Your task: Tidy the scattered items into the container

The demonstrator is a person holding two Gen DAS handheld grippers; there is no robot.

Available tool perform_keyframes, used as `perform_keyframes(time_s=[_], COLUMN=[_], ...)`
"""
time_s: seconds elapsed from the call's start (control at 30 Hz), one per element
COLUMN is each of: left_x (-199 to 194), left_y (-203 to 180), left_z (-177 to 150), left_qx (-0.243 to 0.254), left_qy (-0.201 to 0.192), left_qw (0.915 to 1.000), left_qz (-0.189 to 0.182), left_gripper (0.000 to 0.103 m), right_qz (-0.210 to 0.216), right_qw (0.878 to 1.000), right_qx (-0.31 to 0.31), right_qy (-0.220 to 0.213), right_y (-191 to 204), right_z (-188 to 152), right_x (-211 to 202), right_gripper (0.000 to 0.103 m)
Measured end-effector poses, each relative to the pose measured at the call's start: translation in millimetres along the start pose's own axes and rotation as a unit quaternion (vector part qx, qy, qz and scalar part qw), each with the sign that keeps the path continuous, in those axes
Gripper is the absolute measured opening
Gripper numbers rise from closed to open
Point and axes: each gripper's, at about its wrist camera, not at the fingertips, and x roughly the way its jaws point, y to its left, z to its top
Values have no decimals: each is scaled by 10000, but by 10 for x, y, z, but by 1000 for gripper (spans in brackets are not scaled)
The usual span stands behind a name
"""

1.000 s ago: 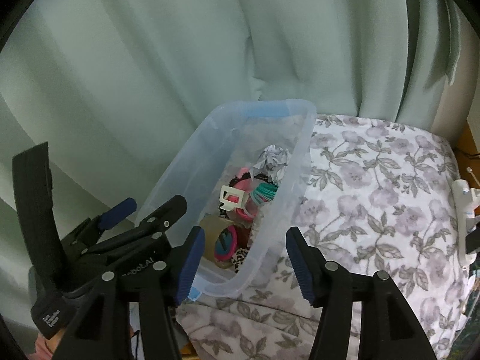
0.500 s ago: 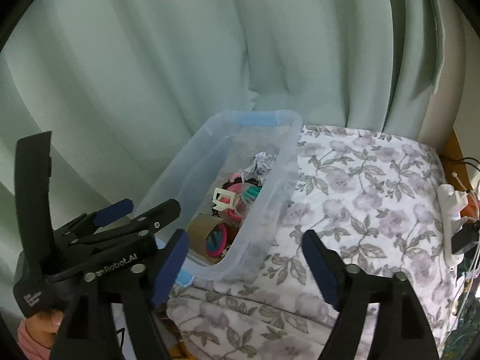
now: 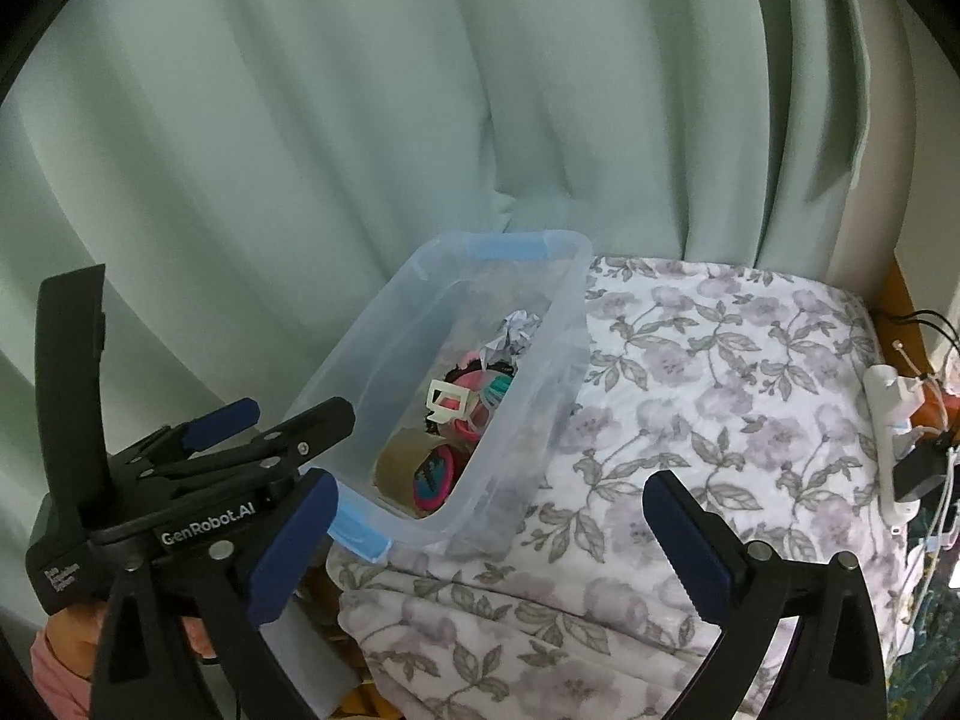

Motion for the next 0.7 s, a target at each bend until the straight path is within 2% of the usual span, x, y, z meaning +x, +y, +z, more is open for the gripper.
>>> perform_keyframes(time_s=[0.7], left_x=[-161], left_y=[-44], left_z=[59], left_qx=[125], left_qy=[-62], left_qw=[9999], left_qz=[-47], left_gripper=[96], right_qz=[-286], right_qw=[9995], right_qx=[-87], right_qy=[-61], right_y=[95], right_z=[52], right_x=[-248], right_gripper=[103])
